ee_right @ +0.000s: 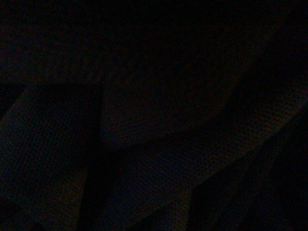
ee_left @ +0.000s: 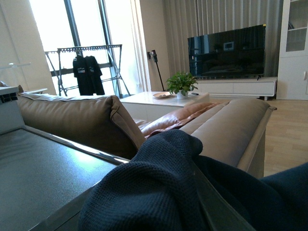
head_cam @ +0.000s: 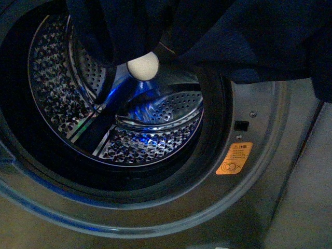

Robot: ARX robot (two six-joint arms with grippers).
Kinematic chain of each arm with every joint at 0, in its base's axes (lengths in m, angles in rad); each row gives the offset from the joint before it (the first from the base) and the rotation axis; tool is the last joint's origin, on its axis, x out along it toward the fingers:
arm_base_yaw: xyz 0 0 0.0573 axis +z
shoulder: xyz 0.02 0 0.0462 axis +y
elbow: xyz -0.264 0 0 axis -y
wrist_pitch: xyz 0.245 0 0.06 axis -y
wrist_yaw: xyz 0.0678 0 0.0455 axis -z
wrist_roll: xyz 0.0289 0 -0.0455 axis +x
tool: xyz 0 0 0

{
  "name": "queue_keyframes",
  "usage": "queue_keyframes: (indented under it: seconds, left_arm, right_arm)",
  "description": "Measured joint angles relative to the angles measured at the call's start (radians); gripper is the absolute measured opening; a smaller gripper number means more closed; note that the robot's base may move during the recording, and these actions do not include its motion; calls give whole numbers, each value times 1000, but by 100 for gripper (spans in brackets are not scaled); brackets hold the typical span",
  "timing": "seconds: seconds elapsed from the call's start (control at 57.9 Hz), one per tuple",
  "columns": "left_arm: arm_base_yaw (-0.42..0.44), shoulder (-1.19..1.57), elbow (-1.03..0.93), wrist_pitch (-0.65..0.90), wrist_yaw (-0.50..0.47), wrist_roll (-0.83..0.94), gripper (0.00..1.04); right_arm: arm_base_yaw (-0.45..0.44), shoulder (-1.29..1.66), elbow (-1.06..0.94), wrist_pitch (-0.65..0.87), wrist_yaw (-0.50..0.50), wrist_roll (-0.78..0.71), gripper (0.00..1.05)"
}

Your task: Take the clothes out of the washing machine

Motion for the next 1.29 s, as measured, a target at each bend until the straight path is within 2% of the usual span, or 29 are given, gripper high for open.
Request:
queue_keyframes:
  seconds: [0.345, 0.449, 0.57, 0.673, 0.742, 0.863, 0.915, 1.053, 1.295]
  left_arm:
    - [0, 0, 0, 0, 0, 0, 4]
    - [0, 0, 0, 0, 0, 0, 4]
    - [0, 0, 0, 0, 0, 0, 4]
    - [0, 0, 2, 0, 0, -2, 26]
    - [0, 0, 4, 0, 0, -2, 36]
    - [0, 0, 4, 0, 0, -2, 63]
    - [0, 0, 4, 0, 0, -2, 74]
    - [0, 0, 4, 0, 0, -1, 100]
    - [0, 0, 6, 0, 0, -1, 98]
  right_arm:
    - [-23, 101, 115, -90, -15, 113, 97]
    - [-24, 106, 128, -93, -14, 143, 86]
    - [-35, 108, 130, -87, -24, 174, 66]
    - [-47, 87, 126, -75, -47, 188, 44]
    - [-55, 69, 114, -74, -63, 188, 34]
    - [-96, -11, 76, -77, -83, 185, 14]
    - [-142, -73, 72, -81, -89, 182, 9]
    - [-298, -221, 92, -104, -135, 192, 8]
    - [-697, -294, 176, -102, -320, 315, 8]
